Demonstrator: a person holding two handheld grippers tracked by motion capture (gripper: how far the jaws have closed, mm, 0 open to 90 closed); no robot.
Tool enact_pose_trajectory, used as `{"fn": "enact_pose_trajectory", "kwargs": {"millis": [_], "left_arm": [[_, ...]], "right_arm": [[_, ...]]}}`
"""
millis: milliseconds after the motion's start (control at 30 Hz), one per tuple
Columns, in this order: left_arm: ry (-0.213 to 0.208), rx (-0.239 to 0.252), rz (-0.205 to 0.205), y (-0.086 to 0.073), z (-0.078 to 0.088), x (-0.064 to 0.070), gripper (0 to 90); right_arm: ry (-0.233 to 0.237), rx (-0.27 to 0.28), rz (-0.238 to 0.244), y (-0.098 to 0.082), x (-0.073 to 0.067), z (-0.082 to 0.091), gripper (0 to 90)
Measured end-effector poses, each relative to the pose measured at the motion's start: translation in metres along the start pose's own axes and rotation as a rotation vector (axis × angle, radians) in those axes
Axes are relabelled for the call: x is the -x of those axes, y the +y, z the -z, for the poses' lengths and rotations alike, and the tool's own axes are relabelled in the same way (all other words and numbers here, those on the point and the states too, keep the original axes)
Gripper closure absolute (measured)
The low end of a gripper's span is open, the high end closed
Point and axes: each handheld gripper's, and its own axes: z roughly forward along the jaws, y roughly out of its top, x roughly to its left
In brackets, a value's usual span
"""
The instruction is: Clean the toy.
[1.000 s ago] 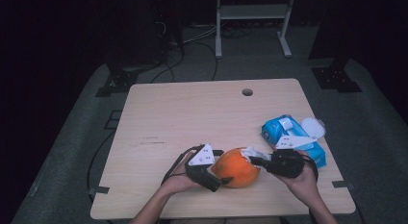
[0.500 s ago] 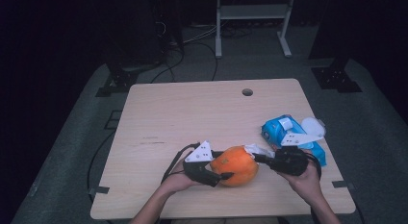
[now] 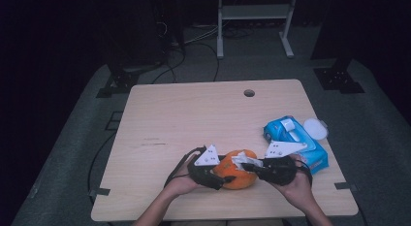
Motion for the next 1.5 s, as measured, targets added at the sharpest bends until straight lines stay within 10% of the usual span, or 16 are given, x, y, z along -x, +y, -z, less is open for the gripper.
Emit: {"fn": "enact_pose_trajectory", "kwargs": {"millis": [200, 467, 767, 1067, 1367, 1500], "left_arm": [[-0.025, 0.0, 0.001, 0.002, 0.003, 0.001, 33.7], [-0.004, 0.032, -0.004, 0.001, -0.005, 0.003, 24.1], [-0.052, 0.086, 0.019, -0.012, -0.004, -0.009, 15.1], [-0.033, 0.083, -0.034, -0.009, -0.006, 0.0, 19.3], [-0.051, 0.074, 0.02, -0.026, -0.012, -0.015, 6.9], [-0.057, 0.074, 0.009, -0.027, -0.019, -0.012, 5.1]], "right_arm": [[-0.02, -0.005, -0.082, -0.013, 0.023, 0.003, 82.7], [0.0, 0.0, -0.003, -0.001, -0.001, -0.004, 82.7], [-0.039, -0.018, -0.08, -0.017, 0.026, 0.0, 82.4], [0.003, -0.008, 0.004, 0.0, -0.004, -0.005, 82.3], [0.0, 0.002, -0.12, -0.017, 0.028, 0.004, 82.4], [0.011, -0.008, -0.093, -0.016, 0.023, 0.0, 82.3]]}}
